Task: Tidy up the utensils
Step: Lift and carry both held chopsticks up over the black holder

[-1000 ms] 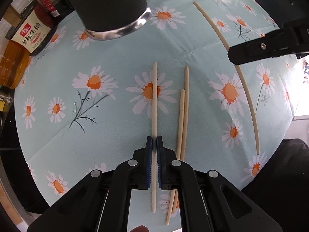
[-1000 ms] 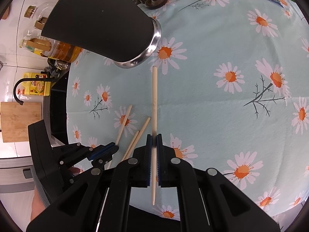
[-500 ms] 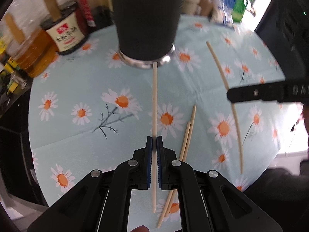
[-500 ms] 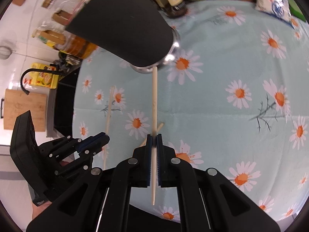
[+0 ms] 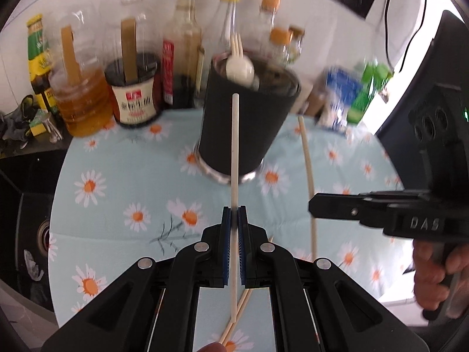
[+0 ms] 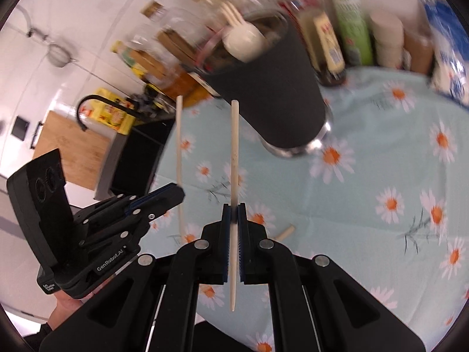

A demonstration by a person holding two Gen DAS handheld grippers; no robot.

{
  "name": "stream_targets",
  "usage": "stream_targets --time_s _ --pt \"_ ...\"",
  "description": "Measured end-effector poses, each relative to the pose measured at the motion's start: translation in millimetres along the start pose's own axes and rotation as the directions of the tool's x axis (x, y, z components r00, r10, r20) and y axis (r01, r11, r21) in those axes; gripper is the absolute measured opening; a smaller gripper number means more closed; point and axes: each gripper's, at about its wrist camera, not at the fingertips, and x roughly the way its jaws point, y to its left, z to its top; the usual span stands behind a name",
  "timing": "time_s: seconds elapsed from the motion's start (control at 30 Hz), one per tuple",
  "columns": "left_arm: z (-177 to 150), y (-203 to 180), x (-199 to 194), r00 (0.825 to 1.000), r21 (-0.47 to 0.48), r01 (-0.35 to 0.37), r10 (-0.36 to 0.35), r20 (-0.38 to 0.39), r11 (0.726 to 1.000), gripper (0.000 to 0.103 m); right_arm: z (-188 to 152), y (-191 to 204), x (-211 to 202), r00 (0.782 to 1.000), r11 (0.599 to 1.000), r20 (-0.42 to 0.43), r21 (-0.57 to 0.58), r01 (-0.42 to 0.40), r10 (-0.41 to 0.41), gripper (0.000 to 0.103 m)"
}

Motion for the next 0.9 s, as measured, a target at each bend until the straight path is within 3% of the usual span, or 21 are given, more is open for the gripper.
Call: stream_targets --time_s 0.13,0.3,0.5,0.9 --pt "13 -2 -13 0.996 -0.014 0.032 -0.031 0.079 0.999 0.004 11 13 -15 0.994 0.998 0.099 -0.060 -0.030 0.036 0.005" --pt "29 -5 -27 0.982 -0.017 0.065 -0.061 0.180 0.998 0.004 29 17 -32 0.970 0.993 0.227 -0.091 -0.072 0.091 0.005" --pt "49 -6 -36 0.960 -0.003 0.080 -0.076 0.271 0.997 0.004 49 20 -52 0.930 0.989 0.361 -0.148 -0.017 0.070 0.005" --pt "93 -9 -44 0.880 0.012 0.123 -0.115 0.461 0.992 0.004 90 19 -73 0.862 0.977 0.502 -0.208 0.040 0.072 0.005"
